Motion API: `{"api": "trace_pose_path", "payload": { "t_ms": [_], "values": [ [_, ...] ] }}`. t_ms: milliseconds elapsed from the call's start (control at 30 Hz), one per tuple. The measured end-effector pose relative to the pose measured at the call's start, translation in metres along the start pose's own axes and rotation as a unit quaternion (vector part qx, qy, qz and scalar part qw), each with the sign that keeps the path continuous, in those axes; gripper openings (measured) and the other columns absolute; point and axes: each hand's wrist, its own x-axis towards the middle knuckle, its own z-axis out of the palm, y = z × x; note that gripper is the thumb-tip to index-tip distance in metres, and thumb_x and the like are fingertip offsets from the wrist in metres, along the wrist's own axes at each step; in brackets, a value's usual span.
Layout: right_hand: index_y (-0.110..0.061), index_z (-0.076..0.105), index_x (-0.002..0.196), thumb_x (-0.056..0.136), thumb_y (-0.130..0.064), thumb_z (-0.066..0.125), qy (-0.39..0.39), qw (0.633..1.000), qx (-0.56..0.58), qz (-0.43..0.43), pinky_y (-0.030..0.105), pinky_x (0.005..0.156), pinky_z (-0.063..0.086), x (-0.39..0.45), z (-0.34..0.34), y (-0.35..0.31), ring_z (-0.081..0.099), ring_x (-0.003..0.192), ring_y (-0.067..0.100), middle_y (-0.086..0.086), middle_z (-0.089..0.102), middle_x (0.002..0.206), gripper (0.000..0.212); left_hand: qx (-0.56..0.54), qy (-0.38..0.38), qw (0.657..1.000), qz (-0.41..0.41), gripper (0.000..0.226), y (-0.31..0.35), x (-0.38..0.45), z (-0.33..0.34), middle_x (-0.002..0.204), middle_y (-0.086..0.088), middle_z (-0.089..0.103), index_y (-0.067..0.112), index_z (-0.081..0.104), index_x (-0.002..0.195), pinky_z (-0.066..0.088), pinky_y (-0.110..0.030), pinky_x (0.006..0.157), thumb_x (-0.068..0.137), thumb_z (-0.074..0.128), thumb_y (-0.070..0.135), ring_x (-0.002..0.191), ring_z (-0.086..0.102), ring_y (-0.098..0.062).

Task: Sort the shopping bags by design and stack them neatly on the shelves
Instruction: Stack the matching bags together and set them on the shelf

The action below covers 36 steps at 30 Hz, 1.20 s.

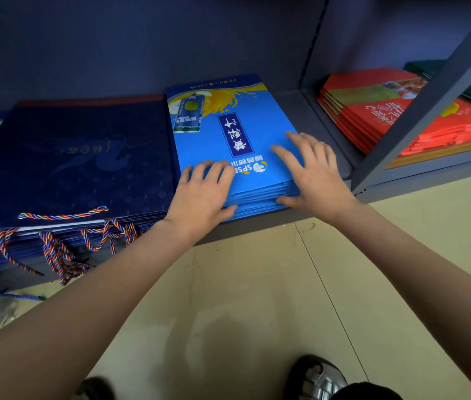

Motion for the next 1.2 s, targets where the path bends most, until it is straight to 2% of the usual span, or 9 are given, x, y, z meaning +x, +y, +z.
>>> {"api": "trace_pose_path", "payload": {
  "t_ms": [100, 167, 400, 500, 600, 800, 967, 1133, 1200],
  "values": [
    [-0.006, 0.05, 0.122, 0.079, -0.035, 0.063, 0.201, 0.975, 0.09, 0.031, 0.044, 0.095, 0.031, -0.035, 0.005, -0.006, 0.041, 0.116, 0.033, 0.017, 0.048, 0.127, 0.054, 0.006, 0.041, 0.999, 0.008, 0.064, -0.003, 0.004, -0.003, 0.105, -0.014, 0.064, 0.003, 0.049, 0.099, 0.054, -0.05, 0.077, 0.053, 0.084, 0.031, 0.097, 0.063, -0.037],
    [-0.008, 0.05, 0.117, 0.082, -0.024, 0.051, 0.221, 0.97, 0.095, 0.035, 0.04, 0.087, 0.032, -0.062, 0.019, -0.017, 0.045, 0.102, 0.031, 0.014, 0.054, 0.115, 0.039, 0.007, 0.063, 0.998, 0.016, 0.066, -0.003, 0.005, -0.005, 0.104, -0.014, 0.064, 0.007, 0.042, 0.099, 0.054, -0.049, 0.076, 0.053, 0.083, 0.03, 0.096, 0.063, -0.036],
    [-0.009, 0.042, 0.138, 0.074, -0.014, 0.036, 0.069, 0.997, -0.003, 0.025, 0.043, 0.095, 0.029, -0.073, 0.052, -0.031, 0.038, 0.124, 0.027, 0.003, 0.045, 0.143, 0.064, 0.002, 0.077, 0.997, 0.028, 0.062, -0.005, 0.007, -0.004, 0.102, -0.014, 0.064, 0.005, 0.045, 0.098, 0.054, -0.048, 0.076, 0.056, 0.083, 0.03, 0.095, 0.064, -0.035],
    [-0.01, 0.045, 0.137, 0.069, -0.013, 0.053, 0.021, 0.999, -0.025, 0.029, 0.045, 0.093, 0.036, -0.068, 0.055, -0.034, 0.041, 0.121, 0.027, 0.001, 0.046, 0.142, 0.068, 0.001, 0.081, 0.996, 0.029, 0.063, -0.006, 0.007, -0.004, 0.102, -0.014, 0.064, 0.004, 0.046, 0.098, 0.054, -0.048, 0.076, 0.056, 0.084, 0.031, 0.095, 0.063, -0.035],
    [-0.008, 0.05, 0.133, 0.056, -0.017, 0.073, -0.035, 0.998, -0.001, 0.057, 0.04, 0.076, 0.048, -0.062, 0.053, -0.044, 0.057, 0.097, 0.031, 0.003, 0.053, 0.135, 0.081, -0.001, 0.089, 0.996, 0.029, 0.064, -0.007, 0.008, -0.006, 0.102, -0.015, 0.064, 0.001, 0.05, 0.099, 0.054, -0.048, 0.076, 0.055, 0.085, 0.032, 0.095, 0.064, -0.035],
    [-0.012, -0.006, 0.148, 0.085, -0.021, 0.051, -0.144, 0.98, 0.095, 0.101, 0.03, 0.068, 0.036, -0.044, 0.037, -0.062, 0.058, 0.098, 0.031, -0.006, 0.008, 0.156, 0.086, 0.006, 0.111, 0.993, 0.034, 0.065, -0.008, 0.009, -0.006, 0.1, -0.014, 0.064, 0.003, 0.047, 0.098, 0.054, -0.046, 0.076, 0.053, 0.084, 0.032, 0.093, 0.064, -0.034],
    [-0.01, -0.007, 0.148, 0.087, -0.023, 0.051, -0.172, 0.979, 0.07, 0.086, 0.03, 0.075, 0.04, -0.043, 0.039, -0.059, 0.056, 0.107, 0.028, -0.001, 0.005, 0.157, 0.084, 0.025, 0.097, 0.994, 0.031, 0.075, -0.004, 0.002, 0.007, 0.101, -0.012, 0.063, 0.008, 0.04, 0.101, 0.054, -0.045, 0.076, 0.049, 0.087, 0.037, 0.092, 0.062, -0.033],
    [-0.011, 0.0, 0.15, 0.088, -0.02, 0.051, -0.136, 0.986, 0.073, 0.056, 0.036, 0.1, 0.044, -0.056, 0.05, -0.06, 0.025, 0.137, 0.029, 0.0, 0.011, 0.156, 0.081, 0.012, 0.062, 0.998, 0.016, 0.08, -0.001, -0.004, 0.018, 0.104, -0.012, 0.062, 0.008, 0.04, 0.103, 0.054, -0.051, 0.075, 0.046, 0.09, 0.035, 0.095, 0.061, -0.035],
    [-0.007, 0.026, 0.146, 0.073, -0.011, 0.065, -0.065, 0.992, 0.106, 0.016, 0.032, 0.085, 0.054, -0.069, 0.053, -0.061, 0.046, 0.125, 0.028, 0.004, 0.03, 0.152, 0.083, 0.019, 0.052, 0.998, 0.015, 0.078, -0.002, -0.003, 0.017, 0.105, -0.012, 0.061, 0.007, 0.043, 0.104, 0.054, -0.051, 0.075, 0.048, 0.089, 0.036, 0.095, 0.061, -0.035]
  ]
}}
